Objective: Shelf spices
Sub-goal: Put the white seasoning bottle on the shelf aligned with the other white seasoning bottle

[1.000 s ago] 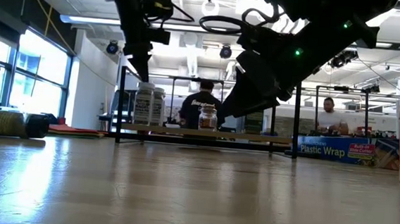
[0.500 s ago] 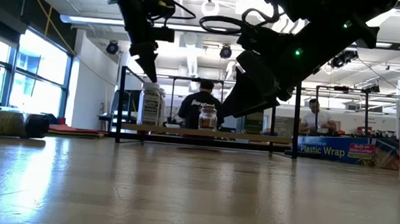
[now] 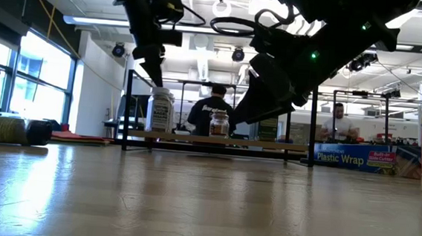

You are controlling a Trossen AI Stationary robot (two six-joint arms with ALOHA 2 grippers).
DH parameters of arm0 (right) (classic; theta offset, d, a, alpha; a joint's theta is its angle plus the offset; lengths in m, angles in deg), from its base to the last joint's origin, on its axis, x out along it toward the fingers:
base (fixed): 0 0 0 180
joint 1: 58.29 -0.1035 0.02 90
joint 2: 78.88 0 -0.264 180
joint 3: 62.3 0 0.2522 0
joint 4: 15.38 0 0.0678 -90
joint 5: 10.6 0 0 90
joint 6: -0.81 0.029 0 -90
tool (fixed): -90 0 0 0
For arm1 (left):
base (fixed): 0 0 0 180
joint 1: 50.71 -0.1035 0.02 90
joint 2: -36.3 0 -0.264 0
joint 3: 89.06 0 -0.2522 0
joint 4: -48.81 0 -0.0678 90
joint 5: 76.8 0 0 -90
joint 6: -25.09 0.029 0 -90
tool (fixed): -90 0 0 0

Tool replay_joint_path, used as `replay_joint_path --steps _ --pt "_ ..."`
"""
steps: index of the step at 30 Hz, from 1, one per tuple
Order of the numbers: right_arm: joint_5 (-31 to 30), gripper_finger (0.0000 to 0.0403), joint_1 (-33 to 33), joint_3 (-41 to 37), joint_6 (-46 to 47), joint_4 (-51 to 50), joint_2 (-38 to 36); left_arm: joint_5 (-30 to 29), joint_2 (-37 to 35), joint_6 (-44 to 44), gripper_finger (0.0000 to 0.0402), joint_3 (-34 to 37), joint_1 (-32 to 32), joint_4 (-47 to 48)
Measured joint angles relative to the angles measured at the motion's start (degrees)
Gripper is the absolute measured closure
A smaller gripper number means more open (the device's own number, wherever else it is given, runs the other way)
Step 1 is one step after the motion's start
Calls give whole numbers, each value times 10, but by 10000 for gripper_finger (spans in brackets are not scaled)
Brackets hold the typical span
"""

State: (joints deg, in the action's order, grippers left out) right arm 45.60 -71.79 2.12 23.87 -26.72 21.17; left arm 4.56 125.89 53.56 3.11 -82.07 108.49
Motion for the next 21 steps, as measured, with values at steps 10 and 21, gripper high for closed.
replay_joint_path --steps 10,21 --pt "0 98 0 0 5 0 0 -10 3 102 401 2 -1 -32" --pt "3 98 0 0 5 0 0 -31 -22 135 401 1 14 -31"
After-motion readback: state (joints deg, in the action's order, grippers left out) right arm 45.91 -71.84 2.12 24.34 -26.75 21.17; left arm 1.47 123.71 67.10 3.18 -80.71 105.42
